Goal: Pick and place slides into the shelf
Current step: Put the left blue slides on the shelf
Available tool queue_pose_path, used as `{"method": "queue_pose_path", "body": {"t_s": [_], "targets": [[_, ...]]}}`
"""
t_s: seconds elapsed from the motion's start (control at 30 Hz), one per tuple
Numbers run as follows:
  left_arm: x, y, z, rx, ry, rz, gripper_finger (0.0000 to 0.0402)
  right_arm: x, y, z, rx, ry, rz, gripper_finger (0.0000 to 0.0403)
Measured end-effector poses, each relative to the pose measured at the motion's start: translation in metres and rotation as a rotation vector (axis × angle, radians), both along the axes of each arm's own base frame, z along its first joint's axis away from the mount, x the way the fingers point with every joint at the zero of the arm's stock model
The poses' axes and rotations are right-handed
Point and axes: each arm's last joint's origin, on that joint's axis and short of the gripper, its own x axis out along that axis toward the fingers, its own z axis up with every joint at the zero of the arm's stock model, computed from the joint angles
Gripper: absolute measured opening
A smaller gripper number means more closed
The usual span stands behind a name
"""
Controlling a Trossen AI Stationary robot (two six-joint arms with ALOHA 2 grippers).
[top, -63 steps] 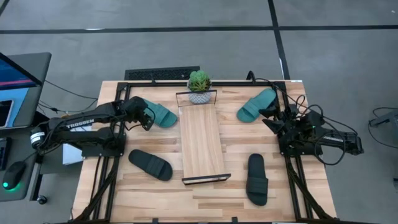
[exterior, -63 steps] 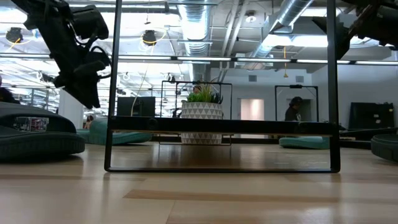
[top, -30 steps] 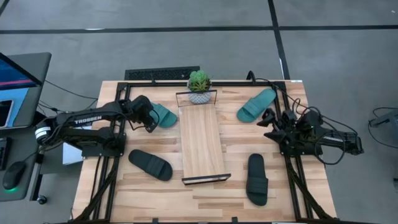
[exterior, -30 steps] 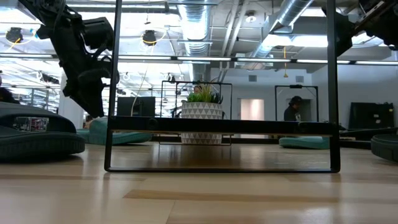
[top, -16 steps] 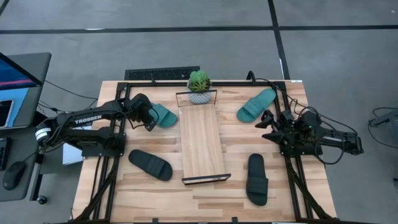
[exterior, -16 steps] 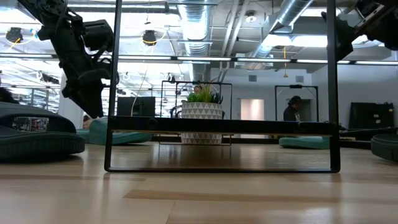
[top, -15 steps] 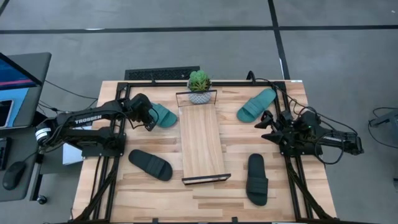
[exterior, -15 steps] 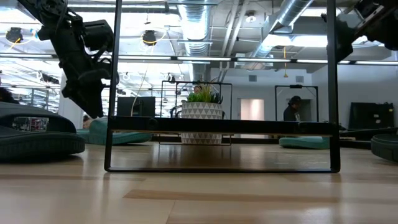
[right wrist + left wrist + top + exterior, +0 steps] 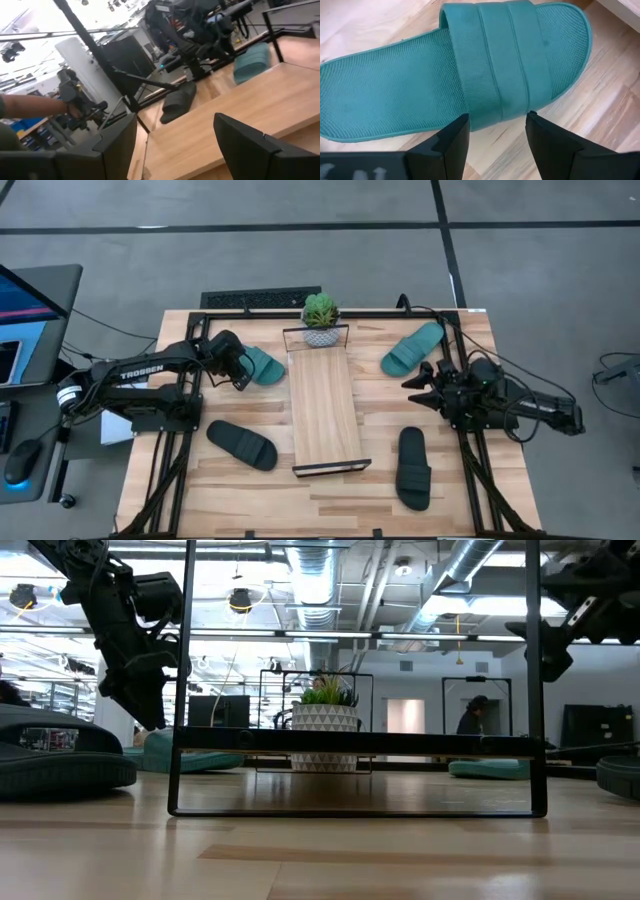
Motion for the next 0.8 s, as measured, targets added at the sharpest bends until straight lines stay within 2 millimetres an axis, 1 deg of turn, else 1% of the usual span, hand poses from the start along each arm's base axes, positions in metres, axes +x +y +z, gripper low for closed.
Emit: {"method": "queue_pose_path", "body": {"t_s": [0.17,0.33,0.63,0.8], "targets": [[-0.002,0.003,0.0,-0.002,-0.001,0.023,0.0183,-0.001,-0.005,0.0,0.0,0.0,-0.023,0.0256],[-0.002,0.01,-0.007,-0.034,0.022,0.046,0.0183,-0.003,-0.009,0.0,-0.001,0.0,-0.022,0.0256],[0.014,0.022,-0.023,-0.055,0.028,-0.05,0.0183,-0.004,-0.011,0.0,0.015,0.002,-0.007,0.0256],[0.017,0.024,-0.027,-0.059,0.025,-0.055,0.0177,-0.004,-0.011,0.0,0.021,0.003,-0.006,0.0256]]}}
